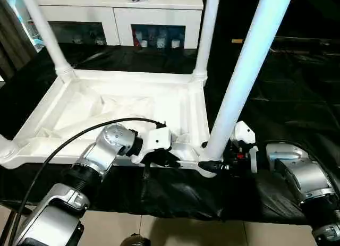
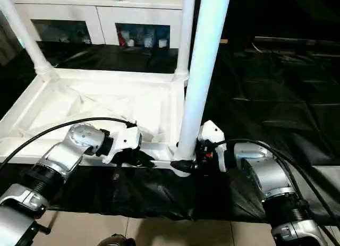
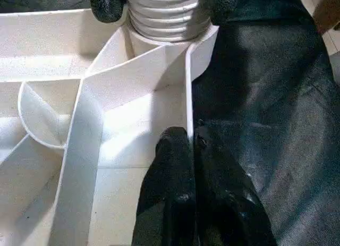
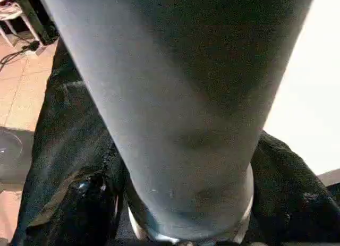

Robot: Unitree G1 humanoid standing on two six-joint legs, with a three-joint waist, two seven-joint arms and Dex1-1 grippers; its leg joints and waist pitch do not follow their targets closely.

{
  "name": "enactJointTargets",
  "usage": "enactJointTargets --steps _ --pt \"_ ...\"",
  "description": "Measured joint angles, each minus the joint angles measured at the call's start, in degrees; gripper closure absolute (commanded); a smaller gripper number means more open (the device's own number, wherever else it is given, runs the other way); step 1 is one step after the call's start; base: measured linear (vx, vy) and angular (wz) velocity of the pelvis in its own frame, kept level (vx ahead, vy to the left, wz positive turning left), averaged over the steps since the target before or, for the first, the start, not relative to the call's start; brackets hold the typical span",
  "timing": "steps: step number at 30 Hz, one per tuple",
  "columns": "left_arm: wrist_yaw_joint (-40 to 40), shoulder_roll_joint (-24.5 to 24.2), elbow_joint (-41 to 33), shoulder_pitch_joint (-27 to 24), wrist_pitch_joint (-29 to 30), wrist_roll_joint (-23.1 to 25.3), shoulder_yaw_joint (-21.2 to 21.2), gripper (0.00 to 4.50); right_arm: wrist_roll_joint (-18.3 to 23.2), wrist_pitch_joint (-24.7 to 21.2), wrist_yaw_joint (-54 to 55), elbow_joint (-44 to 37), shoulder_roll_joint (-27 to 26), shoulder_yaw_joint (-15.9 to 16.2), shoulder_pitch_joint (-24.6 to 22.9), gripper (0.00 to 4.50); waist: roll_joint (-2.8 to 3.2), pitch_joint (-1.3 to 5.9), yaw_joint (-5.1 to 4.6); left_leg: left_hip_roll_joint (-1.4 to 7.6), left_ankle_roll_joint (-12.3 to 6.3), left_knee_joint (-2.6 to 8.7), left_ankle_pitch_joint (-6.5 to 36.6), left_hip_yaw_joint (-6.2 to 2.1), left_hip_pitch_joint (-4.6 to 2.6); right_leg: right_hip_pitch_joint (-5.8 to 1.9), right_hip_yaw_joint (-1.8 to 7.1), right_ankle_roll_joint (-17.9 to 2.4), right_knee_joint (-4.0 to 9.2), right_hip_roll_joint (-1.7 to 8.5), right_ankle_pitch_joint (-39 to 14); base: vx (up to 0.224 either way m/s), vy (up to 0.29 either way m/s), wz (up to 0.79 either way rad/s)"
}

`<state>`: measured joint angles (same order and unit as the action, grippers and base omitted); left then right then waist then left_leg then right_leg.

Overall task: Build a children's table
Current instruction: Rotate leg to tighten

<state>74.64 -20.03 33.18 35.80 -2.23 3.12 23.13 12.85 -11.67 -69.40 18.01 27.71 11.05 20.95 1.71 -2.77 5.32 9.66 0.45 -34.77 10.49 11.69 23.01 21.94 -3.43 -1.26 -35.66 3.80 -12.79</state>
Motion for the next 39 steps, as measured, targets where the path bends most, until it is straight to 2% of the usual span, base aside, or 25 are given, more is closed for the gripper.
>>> enactJointTargets --steps 7,12,14,16,20,21,27,29,33,37,39 --pt "-1.1 0.4 0.6 0.0 -0.3 0.1 -0.2 4.50 -0.1 -1.0 1.9 -0.8 -0.5 -0.5 -0.7 1.78 0.00 0.00 0.00 0.00 0.00 -0.01 0.0 0.00 -0.01 -0.02 -0.04 0.0 -0.04 0.02 0.0 0.000 0.000 0.00" --pt "-11.4 5.3 5.5 3.2 4.1 2.5 -1.4 4.50 -2.5 -2.7 17.6 2.1 -6.5 -5.0 0.1 1.78 -0.09 0.02 -0.45 -0.07 0.01 -0.08 0.0 0.14 -0.17 -0.06 -0.18 0.0 -0.30 0.38 0.1 0.000 0.000 0.00" --pt "-18.0 8.7 8.2 5.2 7.3 4.0 -2.4 4.50 -3.8 -2.6 28.2 5.7 -11.5 -7.9 2.3 1.80 -0.13 0.02 -1.09 -0.09 0.03 -0.10 0.0 0.21 -0.29 -0.06 -0.29 0.0 -0.31 0.58 0.2 0.000 0.000 0.00" --pt "-21.6 10.6 8.8 5.6 9.1 4.4 -2.7 4.50 -4.6 -2.4 34.5 7.4 -13.7 -9.0 3.6 1.80 -0.12 0.02 -1.72 -0.15 0.04 -0.09 0.0 0.21 -0.31 -0.07 -0.28 0.0 -0.23 0.64 0.3 0.000 0.000 0.00" --pt "-25.6 12.8 9.4 5.7 10.1 4.6 -3.2 4.50 -5.4 -1.4 41.9 9.7 -17.1 -10.6 5.0 1.80 -0.06 0.06 -2.05 -0.15 0.04 -0.01 0.0 0.21 -0.34 -0.07 -0.28 0.0 -0.15 0.63 0.3 0.000 0.000 0.00" --pt "-26.0 12.9 9.4 5.7 10.1 4.8 -3.3 4.50 -5.7 -1.3 43.0 9.9 -17.6 -10.7 5.4 1.24 -0.06 0.06 -2.04 -0.14 0.04 0.04 0.0 0.21 -0.33 -0.05 -0.29 0.1 -0.14 0.63 0.3 0.000 0.000 0.00" --pt "-25.9 13.2 9.4 5.7 9.8 5.5 -3.5 4.50 -6.2 -1.2 42.6 10.2 -18.0 -10.8 5.6 0.74 -0.05 0.07 -1.97 -0.14 0.03 0.11 0.0 0.21 -0.34 -0.06 -0.32 0.1 -0.05 0.63 0.3 0.000 0.000 0.00" --pt "-24.5 12.5 8.9 5.4 8.8 5.4 -3.4 4.50 -6.2 -0.7 39.4 9.6 -16.7 -10.1 5.2 0.55 -0.04 0.06 -1.94 -0.14 0.03 0.12 0.0 0.22 -0.31 -0.06 -0.32 0.1 -0.01 0.63 0.3 0.000 0.000 0.00" --pt "-21.6 11.2 8.1 4.7 6.7 4.8 -3.1 4.50 -6.1 0.0 35.4 9.1 -15.2 -9.3 4.3 0.55 -0.02 0.05 -1.79 -0.14 0.02 0.21 0.0 0.22 -0.27 -0.03 -0.36 0.1 0.06 0.62 0.3 0.000 0.000 0.00" --pt "-13.6 7.0 3.6 1.6 4.3 2.7 -2.9 4.50 -4.2 1.1 21.7 4.5 -8.4 -5.4 1.3 0.55 0.03 0.03 -1.41 -0.10 -0.01 0.20 0.0 0.22 -0.10 0.03 -0.42 0.2 0.14 0.62 0.2 0.000 0.000 0.00" --pt "-10.6 5.5 2.6 1.0 3.5 2.0 -2.9 4.50 -3.4 1.0 17.0 3.8 -7.0 -4.5 0.9 0.55 0.06 0.01 -1.22 -0.10 -0.26 0.19 -0.2 0.22 -0.07 0.05 -0.44 0.2 0.14 0.62 0.2 0.000 0.000 0.00"
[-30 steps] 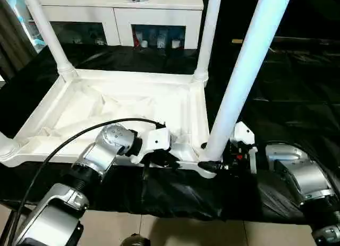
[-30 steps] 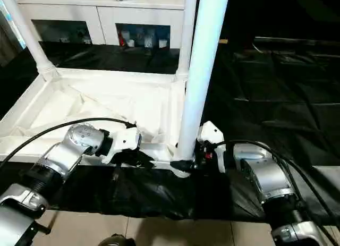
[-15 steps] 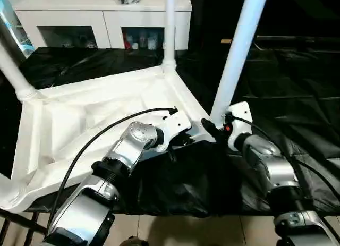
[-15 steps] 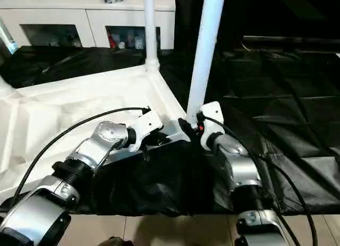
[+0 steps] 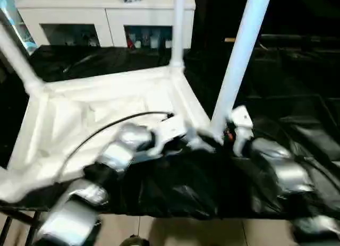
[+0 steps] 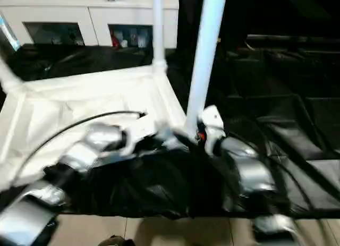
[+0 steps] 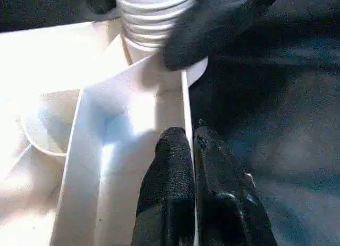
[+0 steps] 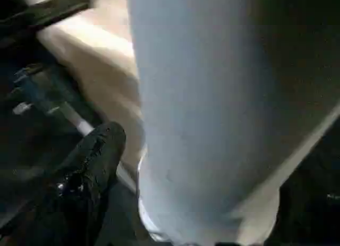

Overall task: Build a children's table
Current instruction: Rotate leg to tighten

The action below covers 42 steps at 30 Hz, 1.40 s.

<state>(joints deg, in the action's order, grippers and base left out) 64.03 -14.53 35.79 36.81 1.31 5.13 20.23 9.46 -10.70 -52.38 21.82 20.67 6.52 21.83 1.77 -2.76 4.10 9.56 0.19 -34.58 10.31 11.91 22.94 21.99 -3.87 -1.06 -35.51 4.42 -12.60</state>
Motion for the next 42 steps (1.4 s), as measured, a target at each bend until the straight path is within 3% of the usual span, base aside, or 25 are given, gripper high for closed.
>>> enactJointTargets --steps 5,8,16,22,26,32,39,40,42 --pt "7.9 -3.0 -1.3 -1.2 -1.5 -2.3 0.5 4.50 2.3 -1.5 -11.6 -4.4 5.2 3.0 -1.6 0.55 0.06 -0.01 1.09 0.02 0.17 -0.02 0.1 0.01 0.01 0.00 -0.01 0.0 0.00 0.00 0.0 0.000 0.000 0.00" --pt "11.0 -4.2 -1.8 -1.5 -1.6 -3.2 0.7 4.50 2.8 -2.3 -15.3 -5.9 6.7 4.4 -1.6 0.91 0.06 -0.01 1.31 0.02 0.19 -0.02 0.1 0.02 0.01 0.00 -0.01 0.0 -0.02 0.01 0.0 0.000 0.000 0.00" --pt "15.1 -5.7 -1.8 -1.6 -2.6 -3.7 1.0 4.50 3.4 -2.9 -18.8 -6.5 7.1 5.8 -1.6 1.61 0.06 -0.01 1.60 0.02 0.19 -0.05 0.1 0.04 0.01 -0.01 0.00 0.0 -0.03 0.01 0.0 0.000 0.000 0.00" --pt "14.9 -5.5 -1.8 -1.6 -2.6 -3.7 1.0 4.50 3.4 -3.3 -18.2 -7.5 7.2 5.8 -2.2 1.69 0.06 -0.01 1.79 0.02 0.19 -0.04 0.1 0.04 0.01 -0.01 -0.01 0.0 -0.03 0.01 0.0 0.000 0.000 0.00" --pt "7.5 -2.9 0.7 -0.4 -1.9 -1.7 0.4 4.50 1.9 -4.1 -9.7 -5.8 4.0 2.9 -2.5 1.71 0.05 -0.01 1.59 0.02 0.19 -0.16 0.1 0.04 -0.04 -0.04 0.03 0.0 -0.16 0.03 0.0 0.000 0.000 0.00" --pt "-9.0 4.7 6.7 4.1 3.9 2.2 -1.2 4.50 -1.2 -3.9 16.5 2.9 -6.6 -4.0 2.0 1.72 0.03 0.00 -0.11 -0.02 0.29 -0.17 0.1 0.04 -0.31 -0.10 0.10 -0.2 -0.21 0.07 0.3 0.000 0.000 0.00" --pt "-16.3 8.4 8.3 5.1 6.1 2.7 -1.8 4.50 -2.6 -0.7 27.4 7.6 -10.7 -6.2 4.6 1.73 0.26 0.13 -0.58 -0.03 0.28 0.04 0.1 0.04 -0.34 -0.09 0.06 -0.2 -0.08 0.07 0.2 0.000 0.000 0.00" --pt "-16.3 8.4 8.3 5.1 6.2 2.7 -2.0 4.50 -2.7 -0.1 27.3 7.9 -10.8 -6.2 4.7 1.17 0.27 0.13 -0.59 -0.03 0.28 0.04 0.1 0.04 -0.34 -0.09 0.05 -0.1 -0.08 0.06 0.2 0.000 0.000 0.00" --pt "-16.2 8.5 8.3 5.2 6.3 2.7 -2.1 4.50 -3.2 0.4 26.9 8.1 -10.9 -6.3 4.7 1.01 0.31 0.11 -0.60 -0.04 0.28 0.04 0.1 0.04 -0.33 -0.09 0.06 -0.1 -0.05 0.07 0.2 0.000 0.000 0.00"
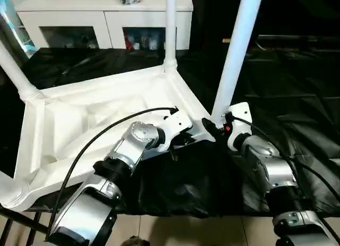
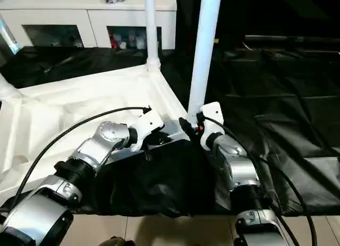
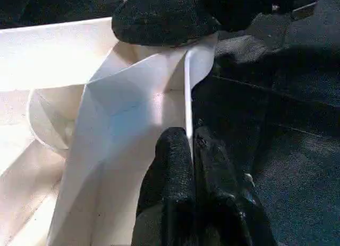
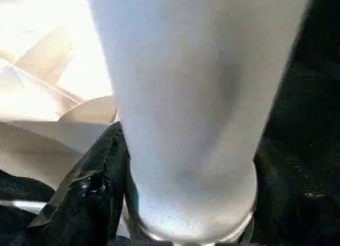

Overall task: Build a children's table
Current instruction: Rotate leg to tighten

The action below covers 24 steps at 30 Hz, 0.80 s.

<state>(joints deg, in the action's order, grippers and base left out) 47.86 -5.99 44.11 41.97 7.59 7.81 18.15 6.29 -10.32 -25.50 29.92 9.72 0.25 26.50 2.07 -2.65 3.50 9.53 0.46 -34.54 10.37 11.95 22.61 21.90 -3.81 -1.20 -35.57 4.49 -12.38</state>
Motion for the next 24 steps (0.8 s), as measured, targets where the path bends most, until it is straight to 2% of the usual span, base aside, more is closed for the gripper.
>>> enactJointTargets --steps 4,6,10,17,22,24 --pt "1.4 -0.2 -0.1 0.0 -0.4 0.0 -0.1 4.50 0.3 0.5 -4.3 0.0 1.5 0.1 -0.1 0.59 0.02 -0.01 0.01 0.00 0.00 0.01 0.0 0.00 0.03 -0.02 0.00 0.0 0.14 0.00 0.0 0.000 0.000 0.00" --pt "2.1 -0.5 -0.3 0.0 -0.7 0.0 -0.1 4.50 0.3 1.0 -6.5 0.0 2.2 0.5 -0.1 0.53 0.06 -0.04 0.01 0.00 -0.01 0.07 0.0 0.00 0.04 -0.02 0.00 0.0 0.21 -0.01 0.0 0.000 0.000 0.00" --pt "6.2 -2.8 -3.0 -1.7 -2.5 -0.7 0.5 4.50 1.2 1.8 -14.7 -0.9 6.0 2.4 -0.8 0.53 0.15 -0.06 0.15 0.03 -0.25 0.11 -0.1 0.00 0.16 0.05 -0.08 0.1 0.27 -0.02 0.0 0.000 0.000 0.00" --pt "18.0 -8.3 -7.4 -5.3 -7.5 -2.8 1.9 4.50 3.1 1.9 -33.9 -7.2 14.3 7.6 -4.3 0.53 0.22 -0.05 1.50 0.08 -0.26 0.04 -0.1 0.00 0.30 0.11 -0.14 0.1 0.26 -0.02 -0.1 0.000 0.000 0.00" --pt "23.0 -10.8 -9.0 -6.3 -8.7 -3.7 2.2 4.50 3.9 1.8 -40.7 -8.7 16.5 9.8 -4.6 0.53 0.22 -0.05 1.66 0.07 -0.11 0.01 0.0 0.00 0.30 0.09 -0.13 0.1 0.24 -0.02 -0.1 0.000 0.000 0.00" --pt "24.8 -11.5 -9.2 -6.4 -9.1 -4.0 2.4 4.50 4.2 1.6 -42.8 -9.1 17.1 10.6 -4.6 0.79 0.21 -0.05 1.67 0.07 -0.11 0.01 0.0 0.00 0.30 0.08 -0.13 0.1 0.25 -0.02 -0.1 0.000 0.000 0.00"
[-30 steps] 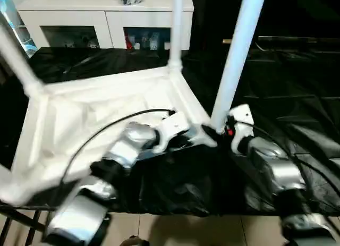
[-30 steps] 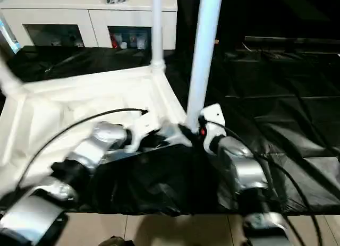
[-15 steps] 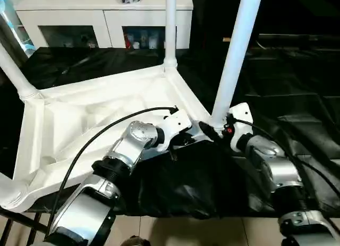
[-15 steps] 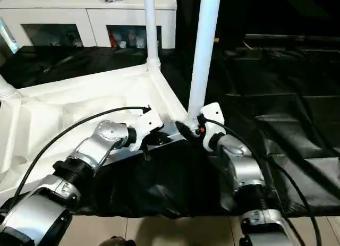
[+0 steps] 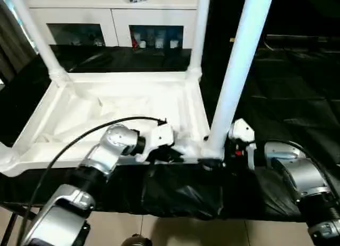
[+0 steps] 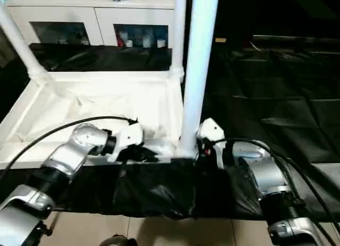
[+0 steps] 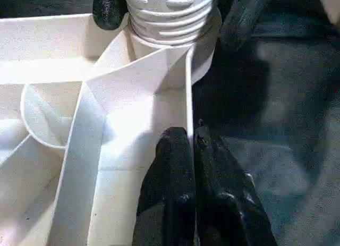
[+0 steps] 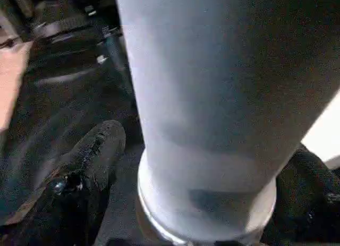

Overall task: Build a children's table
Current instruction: Rotate leg to tighten

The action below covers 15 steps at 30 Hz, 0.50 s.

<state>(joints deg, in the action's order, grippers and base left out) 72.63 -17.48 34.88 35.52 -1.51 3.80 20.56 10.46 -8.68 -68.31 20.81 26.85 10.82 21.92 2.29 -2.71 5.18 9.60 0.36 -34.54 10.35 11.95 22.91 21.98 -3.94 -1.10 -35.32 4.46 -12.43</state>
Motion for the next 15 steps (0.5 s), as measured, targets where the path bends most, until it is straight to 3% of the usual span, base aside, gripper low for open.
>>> enactJointTargets --steps 11,15 --pt "3.3 -1.4 -0.3 -0.1 -0.9 -0.7 0.6 4.50 1.0 -2.2 -2.3 -1.0 0.2 0.8 0.0 1.65 0.00 0.00 0.16 0.00 0.00 -0.01 0.0 0.00 0.01 0.00 0.00 0.0 -0.01 0.00 0.0 0.000 0.000 0.00" --pt "0.6 -0.3 0.1 -0.1 1.4 -0.7 -0.4 4.50 1.0 -3.9 2.5 -1.6 -2.3 -1.3 -1.4 1.75 -0.01 0.01 0.04 0.01 0.00 -0.03 0.0 0.00 -0.01 0.00 0.00 0.0 -0.05 0.00 0.0 0.000 0.000 0.00"
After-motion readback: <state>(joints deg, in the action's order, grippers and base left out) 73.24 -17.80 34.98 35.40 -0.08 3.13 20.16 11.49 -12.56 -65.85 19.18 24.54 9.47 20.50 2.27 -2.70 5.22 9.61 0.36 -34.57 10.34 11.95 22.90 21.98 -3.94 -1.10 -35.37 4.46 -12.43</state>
